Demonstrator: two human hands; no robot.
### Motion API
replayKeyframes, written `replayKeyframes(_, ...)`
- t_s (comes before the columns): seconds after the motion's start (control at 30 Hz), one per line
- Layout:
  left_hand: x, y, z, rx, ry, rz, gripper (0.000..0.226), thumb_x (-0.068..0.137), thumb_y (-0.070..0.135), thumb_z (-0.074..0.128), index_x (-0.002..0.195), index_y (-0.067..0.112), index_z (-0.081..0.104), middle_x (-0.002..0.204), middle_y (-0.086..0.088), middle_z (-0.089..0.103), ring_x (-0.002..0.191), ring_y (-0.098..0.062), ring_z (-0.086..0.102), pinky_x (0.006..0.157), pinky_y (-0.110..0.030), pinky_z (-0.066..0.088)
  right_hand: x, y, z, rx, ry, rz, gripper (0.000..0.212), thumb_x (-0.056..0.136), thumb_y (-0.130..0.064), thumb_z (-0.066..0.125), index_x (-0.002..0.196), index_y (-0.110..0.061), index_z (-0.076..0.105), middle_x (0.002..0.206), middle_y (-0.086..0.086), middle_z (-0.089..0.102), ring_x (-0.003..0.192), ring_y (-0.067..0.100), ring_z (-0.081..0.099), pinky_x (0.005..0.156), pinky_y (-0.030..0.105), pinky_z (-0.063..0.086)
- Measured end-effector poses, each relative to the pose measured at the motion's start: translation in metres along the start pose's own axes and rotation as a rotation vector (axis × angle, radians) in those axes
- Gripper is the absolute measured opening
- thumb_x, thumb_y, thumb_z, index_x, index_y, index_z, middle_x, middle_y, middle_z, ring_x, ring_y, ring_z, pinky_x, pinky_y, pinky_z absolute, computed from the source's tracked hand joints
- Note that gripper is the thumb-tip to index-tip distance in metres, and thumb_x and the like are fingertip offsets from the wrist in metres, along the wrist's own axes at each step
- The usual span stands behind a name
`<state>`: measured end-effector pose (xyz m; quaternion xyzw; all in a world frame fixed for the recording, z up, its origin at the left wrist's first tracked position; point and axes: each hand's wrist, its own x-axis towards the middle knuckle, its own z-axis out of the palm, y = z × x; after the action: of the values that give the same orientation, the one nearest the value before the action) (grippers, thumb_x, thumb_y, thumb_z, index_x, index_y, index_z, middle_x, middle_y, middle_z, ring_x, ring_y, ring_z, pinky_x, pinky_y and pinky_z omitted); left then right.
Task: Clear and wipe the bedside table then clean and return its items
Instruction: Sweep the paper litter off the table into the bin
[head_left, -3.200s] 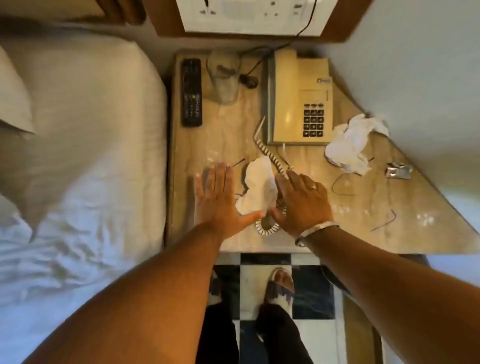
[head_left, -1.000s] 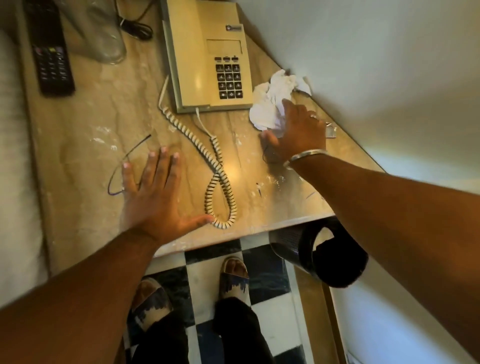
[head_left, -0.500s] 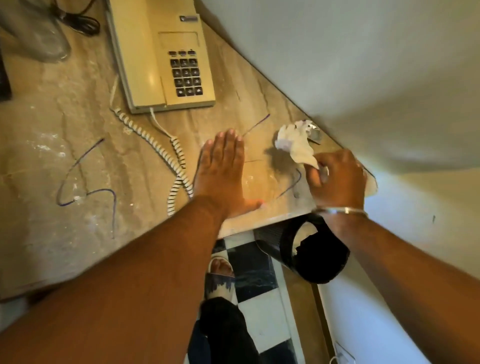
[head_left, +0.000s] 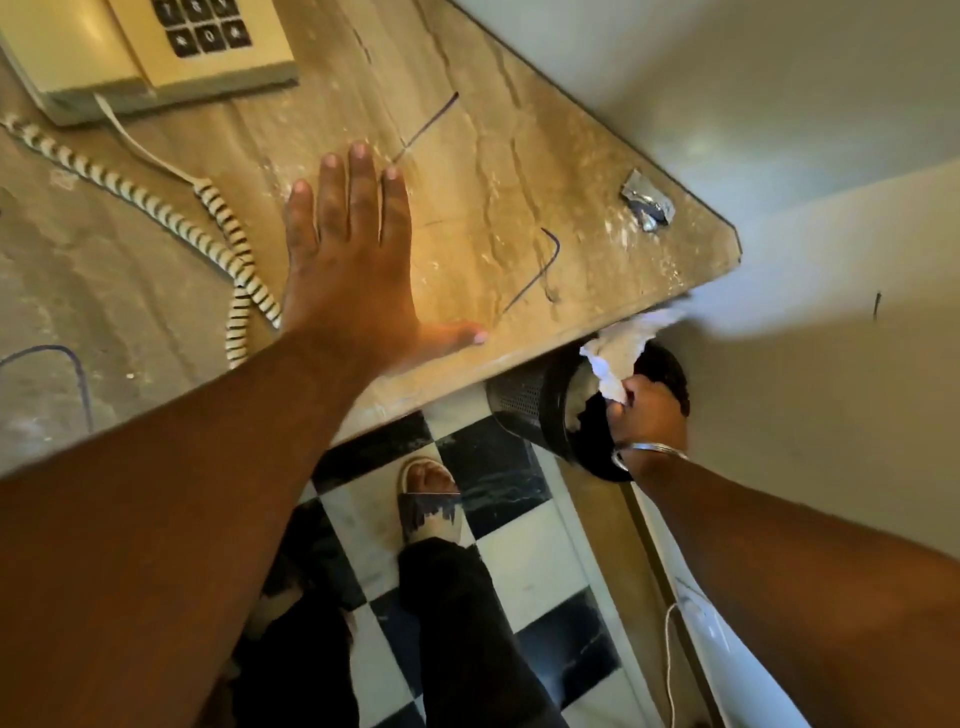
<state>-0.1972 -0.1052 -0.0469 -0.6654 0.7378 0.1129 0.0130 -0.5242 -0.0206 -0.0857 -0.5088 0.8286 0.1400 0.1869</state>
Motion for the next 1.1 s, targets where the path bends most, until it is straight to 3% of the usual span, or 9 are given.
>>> replayKeyframes(0.1, -0.001, 0.000, 0.002, 0.007, 0.006, 0.004, 0.151, 0.052, 0.108, 0.019, 0.157, 0.002, -0.004, 0.165, -0.026, -0.005, 0.153, -0.041, -0.003, 0.123, -0.058, 0.002, 0.003, 0.013, 0.027, -0.010, -0.246, 0.205, 0.047, 0.083, -0.025, 0.067, 0.120, -0.003, 0.049, 0.118, 0.026, 0.055, 0.108, 0.042, 0.054, 0.086, 0.043, 0.045)
replayKeyframes(0.2, 0.001, 0.000, 0.001, 0.007, 0.027, 0.007, 0.151, 0.052, 0.109, 0.016, 0.157, 0.002, -0.003, 0.165, -0.026, -0.004, 0.153, -0.041, -0.002, 0.122, -0.059, 0.004, 0.001, 0.017, 0.031, 0.005, -0.260, 0.218, 0.059, 0.082, -0.019, 0.069, 0.131, -0.004, 0.040, 0.126, 0.025, 0.052, 0.117, 0.043, 0.050, 0.094, 0.043, 0.042)
replayKeyframes(0.4, 0.000, 0.003, -0.007, 0.004, -0.004, -0.010, 0.152, 0.050, 0.109, 0.014, 0.157, 0.003, -0.006, 0.165, -0.025, -0.006, 0.154, -0.040, -0.004, 0.123, -0.057, 0.002, -0.008, -0.012, -0.037, 0.237, 0.101, 0.043, 0.041, 0.089, -0.028, 0.058, 0.127, -0.016, 0.050, 0.122, 0.013, 0.060, 0.110, 0.031, 0.058, 0.092, 0.042, 0.048)
replayKeyframes(0.5, 0.000, 0.002, -0.007, -0.001, -0.011, -0.012, 0.151, 0.050, 0.109, 0.014, 0.157, 0.004, -0.007, 0.165, -0.024, -0.007, 0.154, -0.039, -0.005, 0.123, -0.057, 0.002, 0.000, -0.042, -0.093, 0.273, 0.418, -0.161, 0.029, 0.087, -0.029, 0.055, 0.115, -0.021, 0.057, 0.106, 0.006, 0.064, 0.093, 0.026, 0.061, 0.079, 0.036, 0.050)
replayKeyframes(0.57, 0.001, 0.001, -0.007, -0.006, -0.009, -0.012, 0.151, 0.051, 0.109, 0.014, 0.157, 0.004, -0.007, 0.165, -0.024, -0.007, 0.154, -0.039, -0.005, 0.123, -0.058, 0.003, 0.010, -0.063, -0.127, 0.304, 0.535, -0.298, 0.027, 0.085, -0.028, 0.056, 0.111, -0.023, 0.058, 0.100, 0.001, 0.063, 0.083, 0.020, 0.060, 0.072, 0.031, 0.049)
replayKeyframes(0.63, 0.000, 0.002, -0.007, -0.013, -0.010, -0.008, 0.151, 0.051, 0.108, 0.013, 0.157, 0.003, -0.006, 0.165, -0.025, -0.006, 0.154, -0.039, -0.004, 0.123, -0.058, 0.004, 0.025, -0.082, -0.149, 0.273, 0.510, -0.344, 0.031, 0.083, -0.034, 0.060, 0.112, -0.024, 0.056, 0.104, 0.000, 0.061, 0.086, 0.019, 0.060, 0.072, 0.031, 0.050)
replayKeyframes(0.8, -0.001, 0.001, -0.003, -0.003, 0.008, -0.007, 0.151, 0.051, 0.109, 0.014, 0.157, 0.003, -0.003, 0.165, -0.024, -0.003, 0.153, -0.040, -0.001, 0.123, -0.058, 0.005, 0.059, -0.115, -0.158, -0.050, 0.204, -0.314, 0.043, 0.082, -0.040, 0.061, 0.120, -0.022, 0.052, 0.120, 0.010, 0.056, 0.105, 0.036, 0.057, 0.086, 0.044, 0.049)
replayKeyframes(0.97, -0.001, 0.001, 0.002, 0.000, 0.035, -0.002, 0.150, 0.052, 0.108, 0.017, 0.157, 0.003, 0.001, 0.166, -0.024, 0.001, 0.153, -0.040, 0.002, 0.122, -0.058, 0.007, 0.064, -0.122, -0.148, -0.045, 0.257, -0.318, 0.031, 0.086, -0.029, 0.059, 0.115, -0.021, 0.056, 0.114, 0.012, 0.057, 0.098, 0.035, 0.060, 0.084, 0.042, 0.051)
replayKeyframes(1.1, -0.001, 0.000, 0.003, -0.002, 0.048, 0.001, 0.149, 0.053, 0.108, 0.019, 0.158, 0.003, 0.005, 0.165, -0.025, 0.004, 0.153, -0.040, 0.005, 0.122, -0.059, 0.008, 0.057, -0.111, -0.153, -0.043, 0.266, -0.332, 0.035, 0.081, -0.025, 0.062, 0.115, -0.025, 0.053, 0.102, 0.007, 0.064, 0.093, 0.031, 0.061, 0.077, 0.038, 0.051)
